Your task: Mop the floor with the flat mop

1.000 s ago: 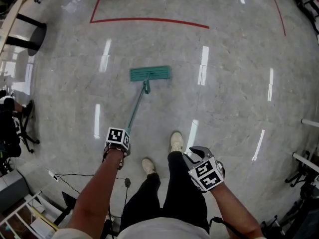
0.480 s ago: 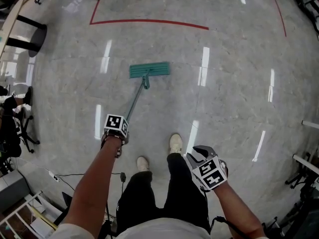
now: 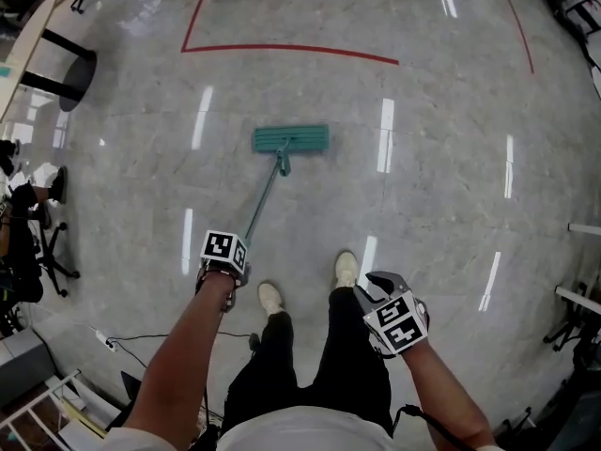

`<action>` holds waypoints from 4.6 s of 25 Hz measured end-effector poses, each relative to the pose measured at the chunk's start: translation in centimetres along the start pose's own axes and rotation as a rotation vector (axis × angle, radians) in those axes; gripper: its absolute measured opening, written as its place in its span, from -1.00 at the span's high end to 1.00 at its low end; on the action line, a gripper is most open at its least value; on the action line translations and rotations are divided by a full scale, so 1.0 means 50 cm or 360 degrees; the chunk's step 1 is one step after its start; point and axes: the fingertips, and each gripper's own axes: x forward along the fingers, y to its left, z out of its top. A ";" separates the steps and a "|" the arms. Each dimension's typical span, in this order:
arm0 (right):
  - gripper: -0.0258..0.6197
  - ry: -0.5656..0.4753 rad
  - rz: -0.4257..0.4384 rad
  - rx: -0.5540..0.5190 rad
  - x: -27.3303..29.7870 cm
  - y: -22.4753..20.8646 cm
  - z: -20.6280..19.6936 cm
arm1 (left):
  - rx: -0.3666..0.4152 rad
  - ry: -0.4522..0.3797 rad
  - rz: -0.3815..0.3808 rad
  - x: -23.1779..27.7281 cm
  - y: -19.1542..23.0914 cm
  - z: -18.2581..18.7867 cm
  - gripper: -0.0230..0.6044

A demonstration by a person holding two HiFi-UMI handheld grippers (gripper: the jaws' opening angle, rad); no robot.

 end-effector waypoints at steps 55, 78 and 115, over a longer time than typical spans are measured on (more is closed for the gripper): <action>0.54 0.0022 0.0058 0.0077 0.070 0.086 0.088 | 0.0130 0.0085 0.0207 -0.026 0.064 0.229 0.63; 0.54 0.0007 0.0131 -0.0130 0.106 0.190 0.121 | 0.0072 0.0175 0.0188 0.036 0.188 -0.335 0.63; 0.54 0.0211 0.0166 -0.0222 0.144 0.234 0.082 | 0.0195 0.0035 0.0251 0.107 0.351 -0.282 0.62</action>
